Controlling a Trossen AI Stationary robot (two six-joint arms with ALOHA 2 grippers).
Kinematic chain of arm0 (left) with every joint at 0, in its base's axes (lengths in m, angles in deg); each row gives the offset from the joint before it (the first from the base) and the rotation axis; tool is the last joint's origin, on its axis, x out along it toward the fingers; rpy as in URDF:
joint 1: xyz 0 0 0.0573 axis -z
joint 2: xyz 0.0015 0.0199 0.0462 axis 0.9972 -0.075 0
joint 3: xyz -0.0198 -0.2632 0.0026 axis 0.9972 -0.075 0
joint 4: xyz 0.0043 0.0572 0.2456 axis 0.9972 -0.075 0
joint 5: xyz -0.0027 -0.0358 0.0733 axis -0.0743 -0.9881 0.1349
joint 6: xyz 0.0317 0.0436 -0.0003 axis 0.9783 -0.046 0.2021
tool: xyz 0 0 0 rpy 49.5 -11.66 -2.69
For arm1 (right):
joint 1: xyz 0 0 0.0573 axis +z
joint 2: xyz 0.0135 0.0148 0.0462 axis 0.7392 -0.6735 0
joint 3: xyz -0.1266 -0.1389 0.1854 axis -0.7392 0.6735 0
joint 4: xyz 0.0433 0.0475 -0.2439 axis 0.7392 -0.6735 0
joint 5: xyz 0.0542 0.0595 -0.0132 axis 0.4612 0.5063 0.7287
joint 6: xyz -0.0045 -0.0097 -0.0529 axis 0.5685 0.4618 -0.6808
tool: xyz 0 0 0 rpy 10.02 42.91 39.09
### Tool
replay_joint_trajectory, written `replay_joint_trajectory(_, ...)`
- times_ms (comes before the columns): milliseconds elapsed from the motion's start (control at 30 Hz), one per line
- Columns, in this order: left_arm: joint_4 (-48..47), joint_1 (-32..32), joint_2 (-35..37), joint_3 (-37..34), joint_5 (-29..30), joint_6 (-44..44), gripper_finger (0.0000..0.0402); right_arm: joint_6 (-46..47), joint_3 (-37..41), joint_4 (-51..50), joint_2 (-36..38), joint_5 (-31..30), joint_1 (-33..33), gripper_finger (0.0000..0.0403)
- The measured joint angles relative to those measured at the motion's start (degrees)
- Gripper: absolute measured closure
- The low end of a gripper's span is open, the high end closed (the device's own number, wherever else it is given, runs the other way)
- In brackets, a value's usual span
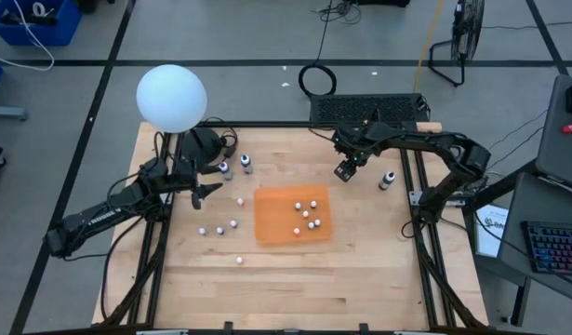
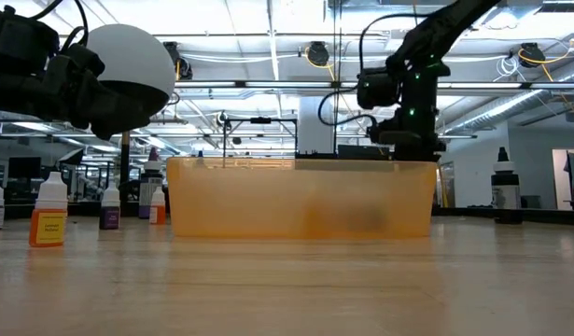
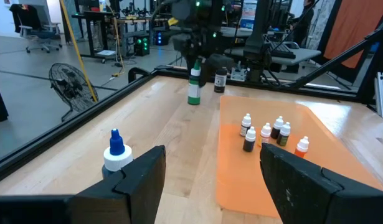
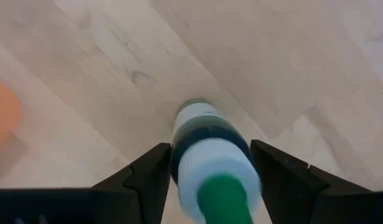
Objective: Pick & Place food coloring
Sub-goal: Put the large green food coloring bottle into the orange bin
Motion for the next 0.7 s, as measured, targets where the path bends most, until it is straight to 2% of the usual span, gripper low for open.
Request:
replay_joint_trajectory(167, -0.01, 0.00, 0.00, 0.00, 0.00, -0.01, 0.0144, -0.29, 0.00, 0.09, -2.77, 0.07, 0.00, 0.0202)
replay_joint_trajectory(700, -0.01, 0.00, 0.02, 0.00, 0.00, 0.01, 0.0144, -1.15, -0.02, 3.09, -1.26, 0.02, -0.04, 0.0204)
